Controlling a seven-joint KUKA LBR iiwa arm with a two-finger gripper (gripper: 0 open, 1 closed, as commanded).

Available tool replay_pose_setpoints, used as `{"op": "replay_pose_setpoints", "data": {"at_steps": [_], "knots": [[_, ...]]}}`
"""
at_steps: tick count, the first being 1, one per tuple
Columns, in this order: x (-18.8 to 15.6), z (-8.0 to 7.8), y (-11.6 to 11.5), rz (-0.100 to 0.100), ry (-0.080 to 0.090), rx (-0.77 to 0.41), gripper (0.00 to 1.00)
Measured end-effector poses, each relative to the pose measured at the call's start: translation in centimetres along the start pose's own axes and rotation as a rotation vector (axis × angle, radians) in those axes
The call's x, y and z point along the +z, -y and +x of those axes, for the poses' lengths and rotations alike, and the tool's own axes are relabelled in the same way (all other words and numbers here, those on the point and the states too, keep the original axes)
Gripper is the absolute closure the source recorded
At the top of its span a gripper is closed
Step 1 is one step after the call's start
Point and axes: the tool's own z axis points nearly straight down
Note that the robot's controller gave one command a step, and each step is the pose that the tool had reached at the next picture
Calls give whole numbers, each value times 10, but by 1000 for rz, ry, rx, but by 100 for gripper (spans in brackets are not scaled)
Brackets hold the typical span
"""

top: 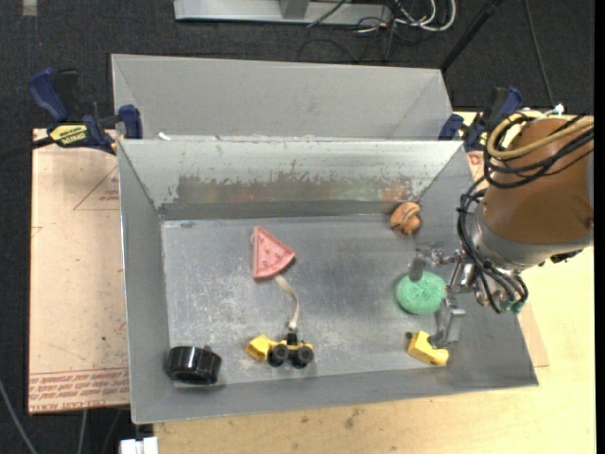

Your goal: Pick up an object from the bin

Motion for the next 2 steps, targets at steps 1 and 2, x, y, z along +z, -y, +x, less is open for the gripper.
{"op": "replay_pose_setpoints", "data": {"at_steps": [1,2], "knots": [[-4,-2,-1,1,8,-5,100],[-4,-2,-1,1,8,-5,100]]}}
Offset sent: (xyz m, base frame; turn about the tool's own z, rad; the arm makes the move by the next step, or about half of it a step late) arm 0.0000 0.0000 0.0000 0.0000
